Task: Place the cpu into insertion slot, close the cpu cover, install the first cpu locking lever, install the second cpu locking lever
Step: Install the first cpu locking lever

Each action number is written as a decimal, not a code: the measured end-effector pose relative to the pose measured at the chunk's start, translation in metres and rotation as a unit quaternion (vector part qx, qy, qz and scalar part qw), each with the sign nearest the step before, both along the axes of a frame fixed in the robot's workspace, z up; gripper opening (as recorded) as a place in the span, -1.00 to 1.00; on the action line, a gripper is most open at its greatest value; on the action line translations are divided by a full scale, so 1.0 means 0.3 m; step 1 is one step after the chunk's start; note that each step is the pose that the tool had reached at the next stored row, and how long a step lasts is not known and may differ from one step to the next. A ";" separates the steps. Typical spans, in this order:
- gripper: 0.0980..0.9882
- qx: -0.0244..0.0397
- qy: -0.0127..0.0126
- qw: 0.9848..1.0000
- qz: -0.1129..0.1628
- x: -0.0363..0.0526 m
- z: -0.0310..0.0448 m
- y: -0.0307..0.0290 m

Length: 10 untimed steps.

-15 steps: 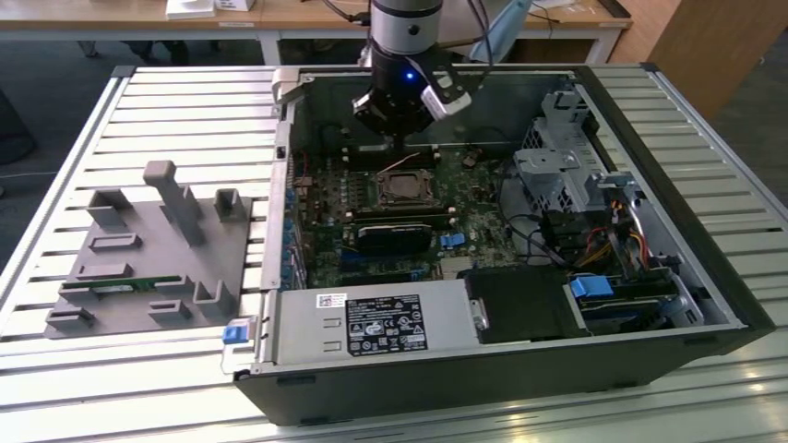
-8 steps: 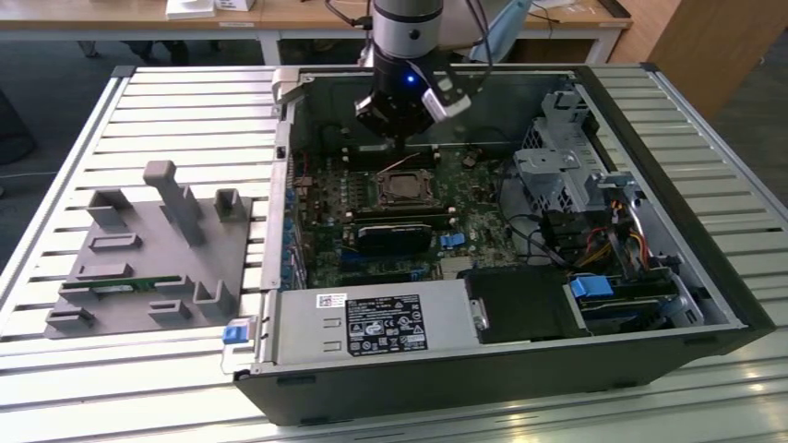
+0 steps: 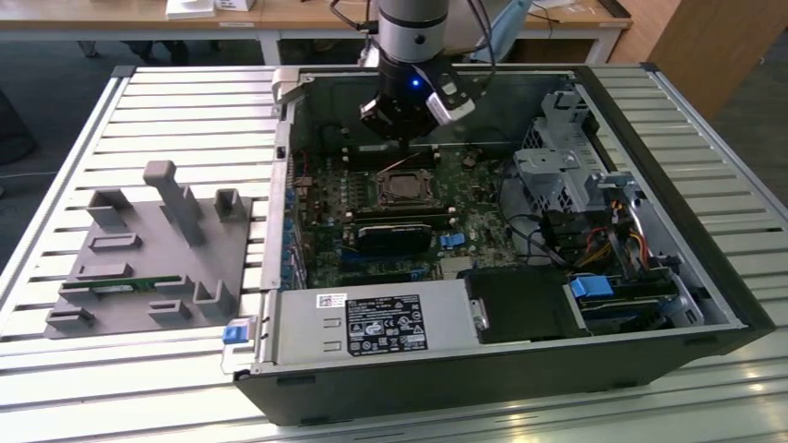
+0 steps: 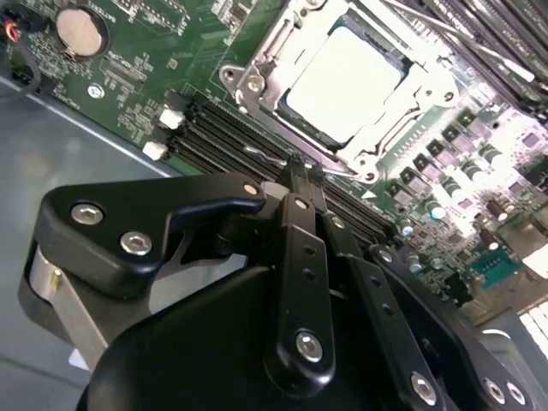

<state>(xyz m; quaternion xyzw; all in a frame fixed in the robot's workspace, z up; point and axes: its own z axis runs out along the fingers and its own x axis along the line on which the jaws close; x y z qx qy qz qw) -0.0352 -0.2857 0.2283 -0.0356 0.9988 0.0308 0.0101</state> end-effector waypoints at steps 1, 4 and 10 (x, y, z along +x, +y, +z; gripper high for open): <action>-0.98 0.000 0.000 1.000 -0.001 0.001 -0.002 0.001; -0.98 0.000 0.000 1.000 -0.004 0.006 -0.006 0.003; -0.98 0.000 0.000 1.000 -0.004 0.012 -0.016 0.008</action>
